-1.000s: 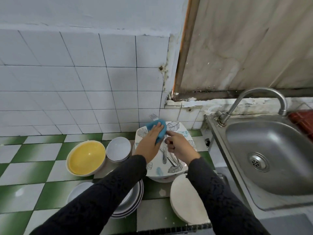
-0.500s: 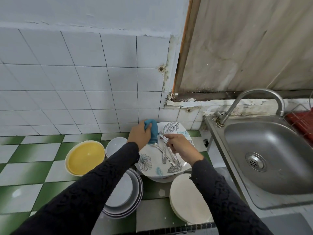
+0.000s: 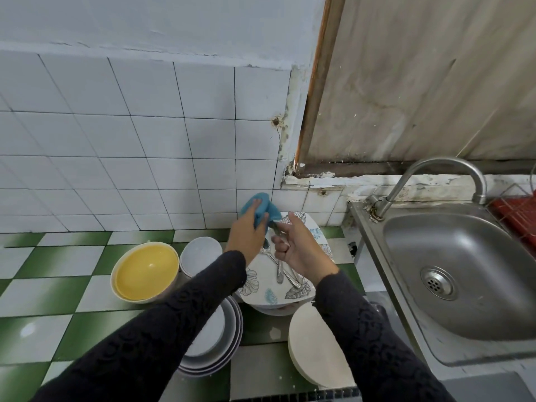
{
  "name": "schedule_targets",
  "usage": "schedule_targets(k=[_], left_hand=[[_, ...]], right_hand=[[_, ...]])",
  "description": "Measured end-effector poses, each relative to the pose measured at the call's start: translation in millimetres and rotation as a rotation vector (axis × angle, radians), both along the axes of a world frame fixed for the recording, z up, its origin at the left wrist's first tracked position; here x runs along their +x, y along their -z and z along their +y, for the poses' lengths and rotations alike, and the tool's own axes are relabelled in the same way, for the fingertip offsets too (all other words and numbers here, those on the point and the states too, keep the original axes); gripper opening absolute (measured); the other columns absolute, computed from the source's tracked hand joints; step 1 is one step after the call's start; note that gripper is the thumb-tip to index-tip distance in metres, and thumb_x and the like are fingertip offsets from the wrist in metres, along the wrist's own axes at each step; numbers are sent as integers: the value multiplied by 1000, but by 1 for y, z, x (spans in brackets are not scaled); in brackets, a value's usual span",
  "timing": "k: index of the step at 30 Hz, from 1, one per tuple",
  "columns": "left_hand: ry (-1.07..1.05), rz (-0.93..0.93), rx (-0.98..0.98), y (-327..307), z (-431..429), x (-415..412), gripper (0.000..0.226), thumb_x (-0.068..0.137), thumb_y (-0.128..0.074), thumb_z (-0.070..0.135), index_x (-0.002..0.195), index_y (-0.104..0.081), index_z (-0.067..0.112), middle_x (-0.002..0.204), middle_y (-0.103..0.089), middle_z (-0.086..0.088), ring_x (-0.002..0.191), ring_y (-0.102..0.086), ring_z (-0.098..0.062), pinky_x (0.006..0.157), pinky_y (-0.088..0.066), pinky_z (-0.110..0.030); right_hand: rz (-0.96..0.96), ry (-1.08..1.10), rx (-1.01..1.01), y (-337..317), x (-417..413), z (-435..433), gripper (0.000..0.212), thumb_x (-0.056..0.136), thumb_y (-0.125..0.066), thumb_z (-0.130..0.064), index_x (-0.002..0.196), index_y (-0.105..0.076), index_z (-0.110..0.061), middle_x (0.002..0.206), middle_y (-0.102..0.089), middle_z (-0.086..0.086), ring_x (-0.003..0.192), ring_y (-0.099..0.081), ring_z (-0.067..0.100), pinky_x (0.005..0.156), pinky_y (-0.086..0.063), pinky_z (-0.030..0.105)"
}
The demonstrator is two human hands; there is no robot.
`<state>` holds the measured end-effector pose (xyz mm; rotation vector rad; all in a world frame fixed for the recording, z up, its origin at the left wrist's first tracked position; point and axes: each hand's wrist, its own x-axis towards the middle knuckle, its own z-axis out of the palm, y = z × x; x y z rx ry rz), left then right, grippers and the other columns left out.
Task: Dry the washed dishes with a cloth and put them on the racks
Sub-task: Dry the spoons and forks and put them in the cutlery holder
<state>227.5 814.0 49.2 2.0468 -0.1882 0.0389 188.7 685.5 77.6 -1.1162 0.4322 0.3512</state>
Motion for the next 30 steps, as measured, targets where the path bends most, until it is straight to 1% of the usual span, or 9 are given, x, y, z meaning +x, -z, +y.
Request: schedule_targets(k=[3, 8, 12, 15, 17, 19, 21, 23, 30], left_hand=[[104, -46, -4, 2, -12, -20, 50, 102, -49, 22, 151, -36, 24, 113, -63, -9, 98, -63, -16, 94, -53, -32], [202, -98, 88, -3, -4, -27, 51, 103, -49, 19, 151, -34, 22, 118, -60, -9, 95, -60, -13, 90, -52, -25], [65, -50, 27, -16, -5, -12, 43, 104, -45, 25, 147, -41, 18, 112, -63, -6, 84, -59, -10, 75, -48, -12], [14, -1, -3, -17, -2, -7, 34, 104, -46, 28, 132, -55, 12, 108, -66, -5, 88, -59, -14, 68, -41, -8], [-24, 45, -102, -12, -4, -12, 23, 103, -49, 24, 115, -60, 7, 92, -64, -1, 84, -59, -14, 66, -41, -8], [-34, 74, -187, -10, -8, -16, 21, 102, -51, 19, 111, -62, 4, 83, -60, 6, 76, -57, -6, 64, -42, -5], [-30, 81, -219, -11, -9, -14, 26, 102, -51, 23, 121, -62, 9, 93, -64, 6, 83, -60, -2, 68, -45, -4], [4, 78, -223, -15, -8, -14, 28, 102, -51, 26, 128, -58, 16, 101, -65, 6, 91, -61, -2, 73, -47, -5], [76, 142, -413, -21, -14, -28, 34, 100, -54, 28, 133, -55, 17, 117, -66, 0, 109, -63, -11, 90, -55, -25]], right_hand=[[0, 65, 95, 1, 5, -3, 69, 102, -22, -67, 101, -63, -12, 65, -36, -1, 48, -29, 7, 44, -30, 18], [-2, 111, 217, 12, 2, -9, 85, 96, -16, -76, 115, -64, -9, 65, -41, 2, 52, -30, 10, 52, -26, 24], [-24, 94, 235, 8, -4, -1, 78, 99, -19, -71, 117, -64, -10, 64, -38, 0, 51, -29, 9, 51, -25, 23], [-27, 135, 214, 5, 3, -4, 75, 103, -22, -63, 117, -64, -2, 62, -33, -2, 55, -24, 10, 54, -22, 25], [-43, 115, 79, 4, 8, -3, 58, 107, -31, -52, 105, -64, -4, 64, -32, -3, 57, -27, 9, 53, -26, 22], [-87, 60, -58, 3, 11, 0, 41, 108, -38, -42, 100, -62, -10, 72, -49, 0, 64, -42, 10, 55, -38, 20], [-121, 41, -63, 4, 12, 3, 37, 109, -37, -36, 111, -63, -9, 99, -66, 9, 85, -61, 18, 67, -51, 26], [-119, 54, -39, 5, 11, 3, 37, 110, -36, -37, 115, -63, -13, 116, -65, 11, 99, -61, 22, 77, -50, 31], [-169, 70, 6, 18, -2, -1, 34, 107, -44, -37, 127, -61, -15, 117, -73, 5, 112, -67, 19, 90, -57, 36]])
